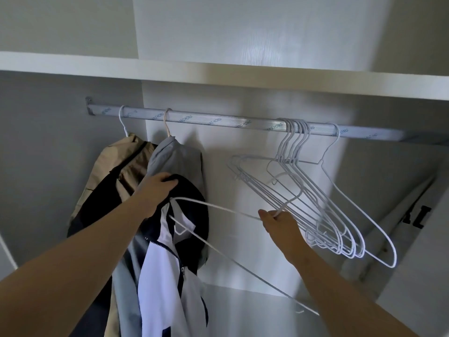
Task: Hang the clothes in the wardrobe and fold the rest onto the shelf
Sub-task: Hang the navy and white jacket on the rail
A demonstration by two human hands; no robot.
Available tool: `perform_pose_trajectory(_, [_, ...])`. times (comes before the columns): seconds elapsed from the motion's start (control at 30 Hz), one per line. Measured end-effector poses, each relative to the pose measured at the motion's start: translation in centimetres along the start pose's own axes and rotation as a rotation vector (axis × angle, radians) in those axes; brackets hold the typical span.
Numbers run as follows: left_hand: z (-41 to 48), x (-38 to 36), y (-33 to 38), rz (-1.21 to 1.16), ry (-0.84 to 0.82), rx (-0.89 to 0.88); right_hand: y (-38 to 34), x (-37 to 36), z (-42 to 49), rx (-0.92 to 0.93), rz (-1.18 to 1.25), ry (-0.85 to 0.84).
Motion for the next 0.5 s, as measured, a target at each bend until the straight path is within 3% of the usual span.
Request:
perform_pose_trajectory(0.1, [-2.2,-2.7,2.6,0.201,-0.143,-0.162,-0.1,-1.3,-0.1,0.018,-0.083,-0.065])
perform_pose_trajectory(0.17, [-3.9,-4.6,4.1,0.215,-0.204,-0.230,-0.3,-2.3,-0.3,0.027,-0.138,-0.095])
perform_pose_trajectory(0.3, [-7.2,-8.2,7.0,-0.009,-0.358,-0.269,-0.7,-3.9,-0.7,0.025,-0.126,-0.126])
perform_pose_trajectory(0.43, [-8.7,-9.4,8.8,-0.292,-0.405,-0.208,-1.0,-3.8,-1.1,-0.013,0.213,-0.020])
perform_pose_trajectory(0.5, [-8.8,-9.3,9.3,-0.401,-0.438,-0.196,-1.5,-3.5,-1.1,-0.010,0.254,-0.014])
Point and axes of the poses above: each hand's wrist, its own z-axis towards the middle knuckle, its own x-axis out of the back of the hand, y = z × x, the point moved 9 cm from there along z, towards the middle knuckle, and after that the axes turned 10 degrees about z, right-handed, at the moved point
